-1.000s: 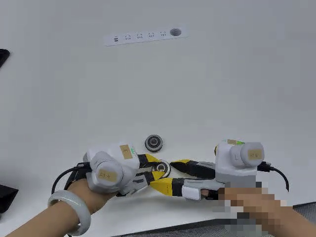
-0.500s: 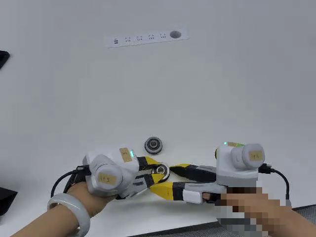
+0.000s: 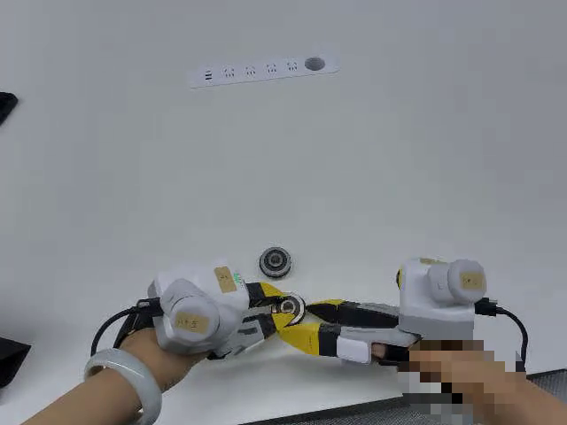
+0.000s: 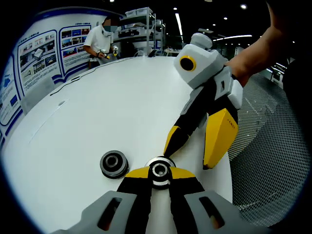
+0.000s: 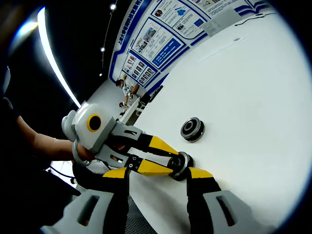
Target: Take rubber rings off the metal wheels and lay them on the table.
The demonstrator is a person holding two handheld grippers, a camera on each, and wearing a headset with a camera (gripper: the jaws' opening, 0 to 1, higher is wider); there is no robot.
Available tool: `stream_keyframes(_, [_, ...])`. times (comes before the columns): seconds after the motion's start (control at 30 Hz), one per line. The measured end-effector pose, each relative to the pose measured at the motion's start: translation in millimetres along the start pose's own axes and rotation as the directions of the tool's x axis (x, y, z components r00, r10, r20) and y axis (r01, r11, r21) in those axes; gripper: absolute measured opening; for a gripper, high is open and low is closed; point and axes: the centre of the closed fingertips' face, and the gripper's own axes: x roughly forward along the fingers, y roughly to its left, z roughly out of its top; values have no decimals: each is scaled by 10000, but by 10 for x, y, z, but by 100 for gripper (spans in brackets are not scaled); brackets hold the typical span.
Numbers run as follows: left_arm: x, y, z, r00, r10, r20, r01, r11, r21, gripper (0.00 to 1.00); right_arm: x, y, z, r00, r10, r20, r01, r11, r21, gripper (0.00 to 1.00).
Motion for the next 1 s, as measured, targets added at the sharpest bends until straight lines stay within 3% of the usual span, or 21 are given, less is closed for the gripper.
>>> stream_keyframes(0.23, [-1,1,1,10000,10,3,-10,10000,-8,13,16,-86,0,9993,-383,-35,383,9991,205,36])
stream_keyframes(0.47, [-2,0,0,10000,13,4,-13,10000,-7,13,13,-229,-5,9947,-1027,-91,1029,9943,295,19])
stream_keyframes(1.0, [-4,4,1,10000,15,34,-15,10000,-17,13,10,-321,-13,9886,-1501,-158,1507,9872,527,7])
